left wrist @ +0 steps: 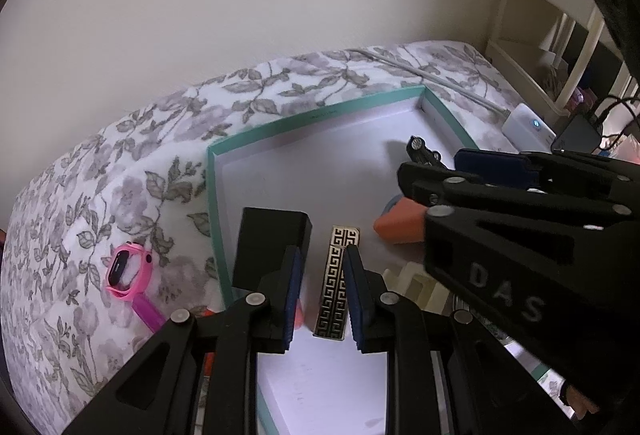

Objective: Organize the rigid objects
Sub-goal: 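Open both tools to release the gold bar and eraser into the tray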

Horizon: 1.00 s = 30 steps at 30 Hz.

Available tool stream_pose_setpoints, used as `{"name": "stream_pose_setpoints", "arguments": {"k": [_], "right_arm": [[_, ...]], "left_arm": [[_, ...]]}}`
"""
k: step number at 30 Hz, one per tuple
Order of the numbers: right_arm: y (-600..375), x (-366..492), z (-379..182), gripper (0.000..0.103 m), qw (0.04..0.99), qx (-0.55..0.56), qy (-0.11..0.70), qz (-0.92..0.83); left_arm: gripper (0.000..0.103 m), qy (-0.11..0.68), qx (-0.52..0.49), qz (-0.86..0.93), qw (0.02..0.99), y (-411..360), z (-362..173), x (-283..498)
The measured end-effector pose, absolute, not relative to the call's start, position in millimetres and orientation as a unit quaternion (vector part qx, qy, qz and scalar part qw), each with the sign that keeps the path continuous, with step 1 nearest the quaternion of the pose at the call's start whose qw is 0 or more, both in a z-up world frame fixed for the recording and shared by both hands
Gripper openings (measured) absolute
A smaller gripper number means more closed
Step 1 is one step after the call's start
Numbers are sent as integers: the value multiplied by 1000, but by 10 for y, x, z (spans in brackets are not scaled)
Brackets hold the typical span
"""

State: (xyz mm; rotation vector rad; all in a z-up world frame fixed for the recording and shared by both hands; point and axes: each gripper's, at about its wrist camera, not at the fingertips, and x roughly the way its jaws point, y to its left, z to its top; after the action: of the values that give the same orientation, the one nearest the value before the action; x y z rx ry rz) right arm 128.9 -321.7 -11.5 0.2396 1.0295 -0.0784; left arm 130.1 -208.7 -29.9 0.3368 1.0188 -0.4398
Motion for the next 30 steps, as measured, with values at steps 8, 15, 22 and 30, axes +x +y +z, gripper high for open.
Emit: {"name": "stream_pose_setpoints", "arguments": {"k": [8, 15, 22, 30], "right_arm": [[-3194, 1232, 105, 43, 879, 102, 465, -40], [-3178, 1223, 170, 43, 883, 93, 458, -42], [-3126, 1264, 120, 47, 880, 80, 467, -45], [-2964, 1321, 76, 60, 879, 61, 472, -33]], "left_arm": [[23, 475, 139, -195, 847, -1943, -158, 1392], [24, 476, 112, -161, 857, -1710, -89, 1548], [50, 476, 76, -119, 868, -1404, -26, 1719], [79, 475, 40, -74, 876, -1106, -1, 1847]]}}
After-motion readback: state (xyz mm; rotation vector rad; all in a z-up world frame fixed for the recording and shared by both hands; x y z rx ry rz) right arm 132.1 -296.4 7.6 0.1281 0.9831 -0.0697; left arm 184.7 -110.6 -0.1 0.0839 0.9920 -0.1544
